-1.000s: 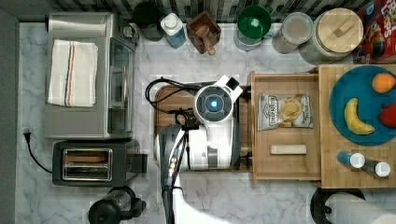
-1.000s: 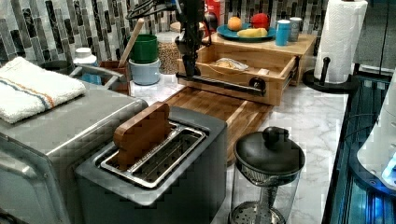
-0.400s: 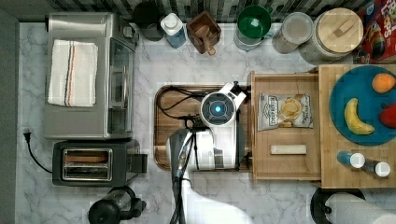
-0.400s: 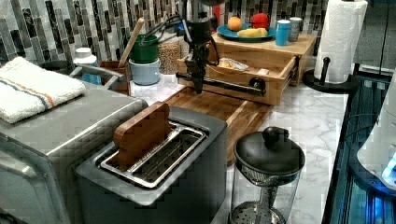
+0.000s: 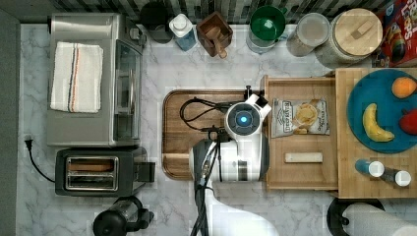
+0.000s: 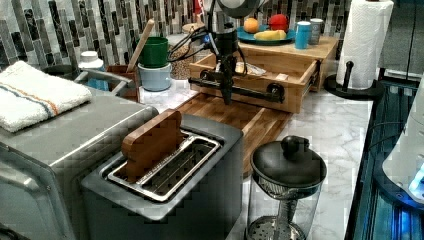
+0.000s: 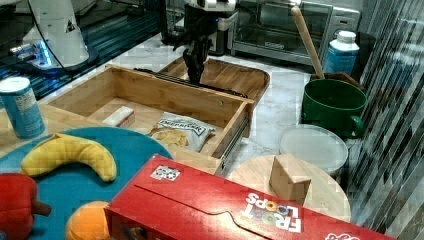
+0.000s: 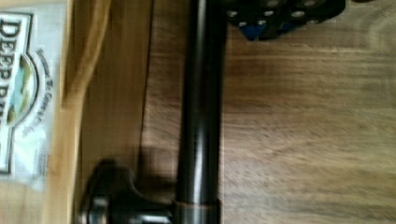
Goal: Close the drawer.
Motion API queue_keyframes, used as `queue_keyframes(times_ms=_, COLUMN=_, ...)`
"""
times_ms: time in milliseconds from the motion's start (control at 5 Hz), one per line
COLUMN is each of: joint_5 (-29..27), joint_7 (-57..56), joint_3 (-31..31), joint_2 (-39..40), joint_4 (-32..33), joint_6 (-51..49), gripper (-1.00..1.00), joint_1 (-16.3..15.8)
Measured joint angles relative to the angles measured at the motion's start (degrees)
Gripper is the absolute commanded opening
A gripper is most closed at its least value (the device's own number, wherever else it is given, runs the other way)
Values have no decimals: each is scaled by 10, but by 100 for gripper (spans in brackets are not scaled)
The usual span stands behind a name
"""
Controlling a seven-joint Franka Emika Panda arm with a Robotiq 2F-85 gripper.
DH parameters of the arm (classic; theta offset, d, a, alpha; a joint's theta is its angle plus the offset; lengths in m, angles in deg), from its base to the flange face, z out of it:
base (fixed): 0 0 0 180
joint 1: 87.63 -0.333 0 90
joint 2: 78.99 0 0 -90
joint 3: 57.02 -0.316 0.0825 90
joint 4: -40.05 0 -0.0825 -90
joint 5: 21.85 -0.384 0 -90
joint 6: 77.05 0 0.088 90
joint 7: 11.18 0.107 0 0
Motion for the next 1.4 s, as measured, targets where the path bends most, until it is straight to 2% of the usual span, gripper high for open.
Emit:
queue_keyframes(times_ms=200, joint_5=-1, joint_7=-27, joint_3=-4, joint_2=0, joint_4=1, joint_6=-1, gripper=-100, joint_1=10)
queue_keyframes(times_ms=600, joint_5=-2, joint_7=-159, joint_3=-6, joint_2=17, joint_4=-13, joint_6=3, gripper=-100, joint_1=38)
queue_keyframes(times_ms=1000, joint_5=-33, joint_7=-220, joint_3=-5, joint_2=36, joint_4=-38, joint_6=14, gripper=-100, joint_1=99)
queue_keyframes(times_ms=1400, joint_5=-50, joint_7=-297, joint_3=49, joint_2=52, joint_4=-74, joint_6=16, gripper=-100, joint_1=134)
